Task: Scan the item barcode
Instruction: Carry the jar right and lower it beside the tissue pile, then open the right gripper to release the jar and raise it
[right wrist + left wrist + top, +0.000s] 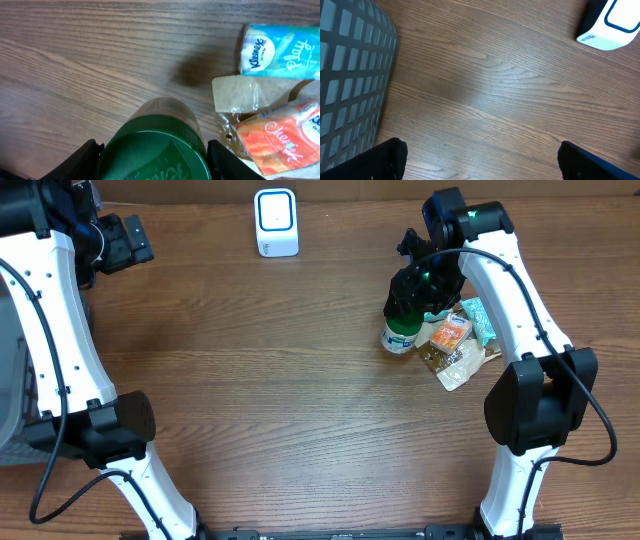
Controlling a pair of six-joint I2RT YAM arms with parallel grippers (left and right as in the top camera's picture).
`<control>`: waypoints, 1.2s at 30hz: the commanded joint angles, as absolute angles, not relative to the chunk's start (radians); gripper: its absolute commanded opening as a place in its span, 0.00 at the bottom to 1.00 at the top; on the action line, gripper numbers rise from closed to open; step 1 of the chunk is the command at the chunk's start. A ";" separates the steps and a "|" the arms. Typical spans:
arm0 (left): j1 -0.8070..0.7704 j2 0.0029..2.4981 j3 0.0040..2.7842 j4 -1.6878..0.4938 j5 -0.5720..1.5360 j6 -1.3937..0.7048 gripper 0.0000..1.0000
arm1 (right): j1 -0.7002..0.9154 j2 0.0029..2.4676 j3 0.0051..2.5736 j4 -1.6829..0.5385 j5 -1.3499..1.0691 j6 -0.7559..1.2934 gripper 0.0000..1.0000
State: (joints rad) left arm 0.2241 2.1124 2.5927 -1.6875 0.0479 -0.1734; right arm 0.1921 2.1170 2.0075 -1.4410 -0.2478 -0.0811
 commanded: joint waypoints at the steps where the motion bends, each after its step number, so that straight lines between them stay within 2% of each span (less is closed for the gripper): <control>1: 0.220 2.106 2.605 -1.689 0.042 -0.157 0.99 | 0.209 2.104 1.973 -1.391 -0.257 -0.075 0.24; 10: 0.220 2.106 2.605 -1.689 0.042 -0.157 1.00 | 0.258 2.104 1.785 -1.144 -0.184 -0.074 0.28; 16: 0.220 2.106 2.605 -1.689 0.042 -0.157 0.99 | 0.258 2.104 1.781 -1.141 -0.184 -0.074 0.24; 36: 0.220 2.106 2.605 -1.689 0.042 -0.157 0.99 | 0.258 2.104 1.781 -1.155 -0.184 -0.075 0.25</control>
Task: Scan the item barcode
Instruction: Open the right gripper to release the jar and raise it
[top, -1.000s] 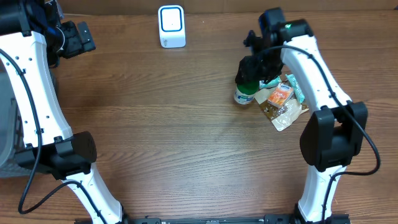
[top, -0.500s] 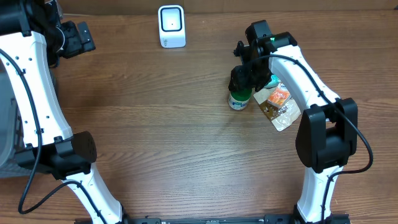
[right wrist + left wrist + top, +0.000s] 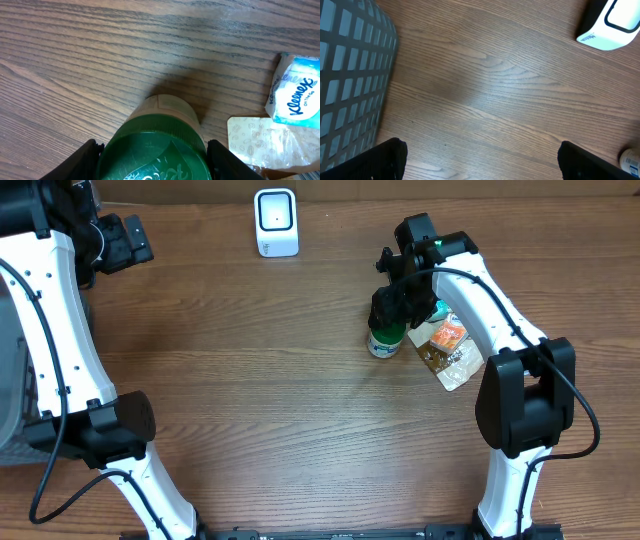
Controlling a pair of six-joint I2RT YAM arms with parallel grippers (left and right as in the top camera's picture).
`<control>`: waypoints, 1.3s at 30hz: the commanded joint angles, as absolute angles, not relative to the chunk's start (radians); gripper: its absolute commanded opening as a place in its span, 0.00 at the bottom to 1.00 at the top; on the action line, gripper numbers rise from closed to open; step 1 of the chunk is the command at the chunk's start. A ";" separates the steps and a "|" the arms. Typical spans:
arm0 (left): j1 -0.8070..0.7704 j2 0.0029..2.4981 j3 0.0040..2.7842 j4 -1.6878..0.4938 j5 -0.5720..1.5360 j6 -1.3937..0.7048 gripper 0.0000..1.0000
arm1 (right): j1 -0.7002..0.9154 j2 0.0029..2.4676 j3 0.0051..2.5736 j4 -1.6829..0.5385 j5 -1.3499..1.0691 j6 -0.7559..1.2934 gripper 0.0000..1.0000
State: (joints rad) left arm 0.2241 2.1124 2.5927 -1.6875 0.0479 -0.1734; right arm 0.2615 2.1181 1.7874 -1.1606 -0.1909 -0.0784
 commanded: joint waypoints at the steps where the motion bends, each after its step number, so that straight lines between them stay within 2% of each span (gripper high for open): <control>1: 0.220 2.106 2.605 -1.689 0.042 -0.157 1.00 | 0.258 2.104 1.781 -1.155 -0.184 -0.075 0.25; 17: 0.220 2.106 2.605 -1.690 0.042 -0.157 0.99 | 0.258 2.104 1.781 -1.156 -0.183 -0.079 0.26; 22: 0.220 2.106 2.605 -1.689 0.042 -0.157 0.99 | 0.258 2.104 1.781 -1.145 -0.172 -0.080 0.32; 27: 0.220 2.106 2.605 -1.689 0.042 -0.157 1.00 | 0.258 2.096 1.809 -1.167 -0.146 -0.081 0.48; 32: 0.220 2.106 2.605 -1.690 0.042 -0.157 1.00 | 0.258 2.051 1.878 -1.215 -0.123 -0.078 0.74; 39: 0.220 2.106 2.605 -1.689 0.042 -0.157 0.99 | 0.258 1.924 1.950 -1.279 -0.123 -0.078 0.86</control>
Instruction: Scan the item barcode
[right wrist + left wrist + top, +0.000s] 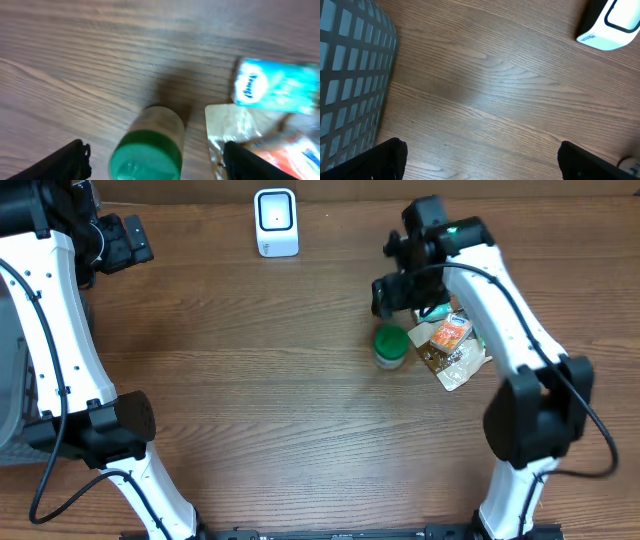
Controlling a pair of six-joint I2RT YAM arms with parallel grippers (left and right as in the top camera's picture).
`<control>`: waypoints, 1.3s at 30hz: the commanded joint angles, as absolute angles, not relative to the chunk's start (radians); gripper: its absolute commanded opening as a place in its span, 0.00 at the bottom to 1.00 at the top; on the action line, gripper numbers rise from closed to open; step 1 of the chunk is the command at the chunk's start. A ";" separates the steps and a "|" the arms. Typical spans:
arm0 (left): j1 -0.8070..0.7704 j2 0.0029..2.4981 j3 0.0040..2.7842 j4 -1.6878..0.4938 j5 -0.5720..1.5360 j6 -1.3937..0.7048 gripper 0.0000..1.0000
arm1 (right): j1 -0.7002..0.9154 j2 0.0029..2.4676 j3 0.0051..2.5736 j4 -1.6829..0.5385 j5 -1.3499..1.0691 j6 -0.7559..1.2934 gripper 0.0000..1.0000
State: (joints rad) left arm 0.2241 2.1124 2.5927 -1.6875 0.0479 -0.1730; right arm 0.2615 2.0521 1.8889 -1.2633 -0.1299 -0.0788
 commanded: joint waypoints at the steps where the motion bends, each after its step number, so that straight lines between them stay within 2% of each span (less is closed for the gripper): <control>1: 0.220 2.106 2.605 -1.690 0.042 -0.157 1.00 | 0.258 1.875 1.964 -1.304 -0.124 -0.078 0.88; 2: 0.220 2.106 2.605 -1.689 0.042 -0.157 1.00 | 0.258 1.850 1.972 -1.317 -0.123 -0.078 0.91; 3: 0.220 2.106 2.605 -1.689 0.042 -0.157 1.00 | 0.258 1.822 1.980 -1.327 -0.123 -0.078 1.00; 17: 0.220 2.106 2.605 -1.689 0.042 -0.157 1.00 | 0.259 1.455 1.985 -1.381 -0.186 -0.087 1.00; 28: 0.220 2.106 2.605 -1.690 0.042 -0.157 1.00 | 0.258 1.213 1.985 -1.360 0.016 -0.042 1.00; 36: 0.220 2.106 2.605 -1.689 0.042 -0.157 1.00 | 0.258 1.029 1.976 -1.442 0.121 0.012 1.00; 39: 0.220 2.106 2.605 -1.689 0.042 -0.157 0.99 | 0.234 0.976 1.910 -1.389 0.150 0.012 1.00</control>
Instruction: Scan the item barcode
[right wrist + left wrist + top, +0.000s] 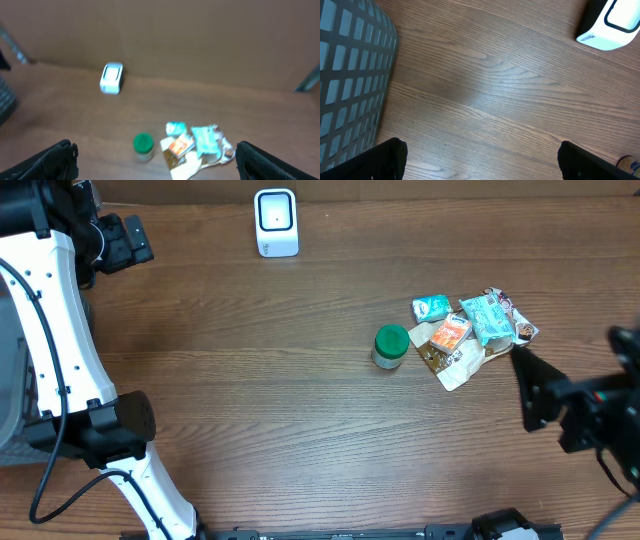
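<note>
The jar with the green lid (390,346) stands upright on the table, left of a pile of packets, and nothing holds it. It also shows in the right wrist view, jar (143,145). The white scanner (276,222) stands at the back, also seen as scanner (111,78) and scanner (612,22). My right gripper (156,159) is open and empty, high at the front right, far from the jar. My left gripper (481,160) is open over bare wood at the back left.
A pile of snack and tissue packets (465,332) lies just right of the jar. A grey mesh basket (350,75) stands at the far left beside the left gripper. Bare wooden table (250,400) lies between the scanner and the jar.
My right gripper was open just behind and above the jar. It is now far back at the table's front right, high up. The jar and the left arm have not moved.
My right gripper was shut on the jar's lid right beside the packets. Then it still held the jar, a little further left. Then it was open above the standing jar, and now it is far off at the front right.
</note>
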Controlling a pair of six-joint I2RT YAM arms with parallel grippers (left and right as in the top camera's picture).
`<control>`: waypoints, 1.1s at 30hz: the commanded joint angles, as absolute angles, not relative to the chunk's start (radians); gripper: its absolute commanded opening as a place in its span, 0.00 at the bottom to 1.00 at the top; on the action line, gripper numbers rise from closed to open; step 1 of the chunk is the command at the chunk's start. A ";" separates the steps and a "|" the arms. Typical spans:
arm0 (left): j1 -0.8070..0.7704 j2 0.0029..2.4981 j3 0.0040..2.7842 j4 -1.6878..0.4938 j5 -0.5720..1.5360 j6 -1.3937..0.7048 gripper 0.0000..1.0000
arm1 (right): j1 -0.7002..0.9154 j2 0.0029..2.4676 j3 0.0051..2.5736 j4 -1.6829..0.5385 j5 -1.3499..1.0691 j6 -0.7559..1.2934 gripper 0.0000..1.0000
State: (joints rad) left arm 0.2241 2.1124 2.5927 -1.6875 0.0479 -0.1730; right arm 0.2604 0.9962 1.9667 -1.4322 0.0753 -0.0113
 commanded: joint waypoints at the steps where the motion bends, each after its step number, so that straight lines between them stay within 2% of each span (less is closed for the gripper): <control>1: 0.220 2.106 2.605 -1.689 0.042 -0.157 1.00 | 0.211 0.951 1.863 -1.338 0.149 0.012 1.00; 7: 0.220 2.106 2.605 -1.689 0.042 -0.157 1.00 | 0.097 0.764 1.406 -0.867 0.145 0.011 1.00; 14: 0.220 2.106 2.605 -1.690 0.042 -0.157 1.00 | 0.048 0.512 0.784 -0.272 0.063 0.012 1.00; 19: 0.220 2.106 2.605 -1.690 0.042 -0.157 1.00 | 0.037 0.339 0.442 0.032 0.015 0.012 1.00; 25: 0.220 2.106 2.605 -1.689 0.042 -0.157 1.00 | 0.037 0.127 0.147 0.184 0.006 0.012 1.00; 33: 0.220 2.106 2.605 -1.689 0.042 -0.157 1.00 | 0.038 0.003 0.008 0.138 -0.006 0.016 1.00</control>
